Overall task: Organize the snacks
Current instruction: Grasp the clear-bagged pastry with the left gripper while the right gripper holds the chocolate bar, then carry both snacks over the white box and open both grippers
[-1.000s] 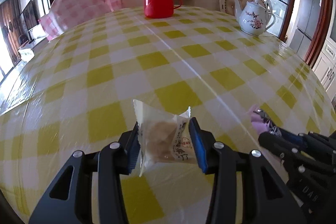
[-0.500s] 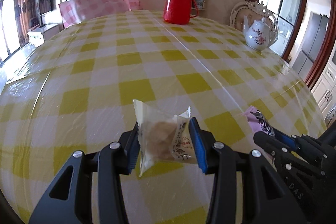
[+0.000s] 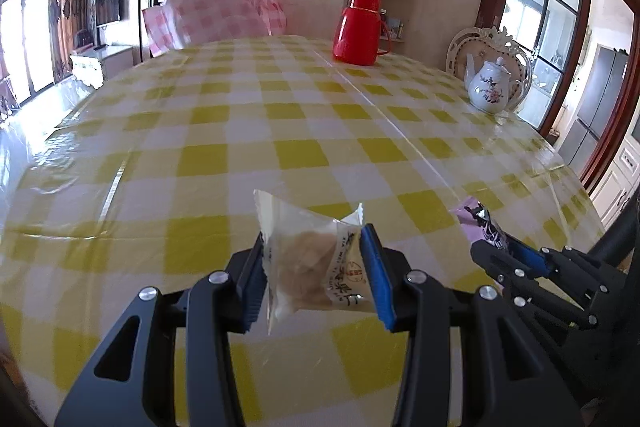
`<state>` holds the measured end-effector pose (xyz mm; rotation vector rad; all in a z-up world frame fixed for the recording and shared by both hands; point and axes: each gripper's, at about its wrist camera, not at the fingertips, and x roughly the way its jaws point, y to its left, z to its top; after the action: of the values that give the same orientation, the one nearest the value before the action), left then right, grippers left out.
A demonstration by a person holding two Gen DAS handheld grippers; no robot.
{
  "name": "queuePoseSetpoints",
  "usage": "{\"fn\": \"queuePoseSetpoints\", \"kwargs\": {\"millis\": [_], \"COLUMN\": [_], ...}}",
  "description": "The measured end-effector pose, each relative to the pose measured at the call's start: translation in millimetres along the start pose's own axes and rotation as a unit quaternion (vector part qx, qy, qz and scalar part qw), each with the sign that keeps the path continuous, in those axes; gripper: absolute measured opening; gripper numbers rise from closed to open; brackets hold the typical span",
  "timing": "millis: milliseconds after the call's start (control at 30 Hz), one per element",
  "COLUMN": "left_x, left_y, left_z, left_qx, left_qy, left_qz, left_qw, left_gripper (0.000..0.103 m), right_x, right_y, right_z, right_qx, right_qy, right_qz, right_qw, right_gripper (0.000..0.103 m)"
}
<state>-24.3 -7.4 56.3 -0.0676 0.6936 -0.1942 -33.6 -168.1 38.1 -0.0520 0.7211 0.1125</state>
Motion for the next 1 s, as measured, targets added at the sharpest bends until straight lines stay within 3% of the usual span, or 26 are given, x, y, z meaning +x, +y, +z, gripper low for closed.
{"fn": "queuePoseSetpoints", "kwargs": {"millis": [300,533,800,1000], "left_x": [-74,-135,-192,-229], "left_y": [43,107,195,252], "left_z": [-26,-63,-115,-142], "left_qx": [0.013,0.003,-0.013,-0.043], "left_qy": [-0.006,0.0,0.037,0.058], "left_qz": [0.042,0.065,0.108,0.136], "left_qw": [0.999,0.9979,0.9933,0.9882], "left_gripper": [0.044,0.044,0.044,0.046], "right_x": [-37,-71,-110,-116], "right_y": [68,153,253,315], "right_z": [-17,-37,-69,-96], "right_qx": [-0.042,-0.1,-0.186,-0.25], "right_qy": [-0.011,-0.005,0.018,0.054], "right_qz": [0.063,0.154,0.253,0.293], "right_qw": [0.997,0.983,0.949,0.921], "right_gripper": [0.022,0.022,0.022,0.022]}}
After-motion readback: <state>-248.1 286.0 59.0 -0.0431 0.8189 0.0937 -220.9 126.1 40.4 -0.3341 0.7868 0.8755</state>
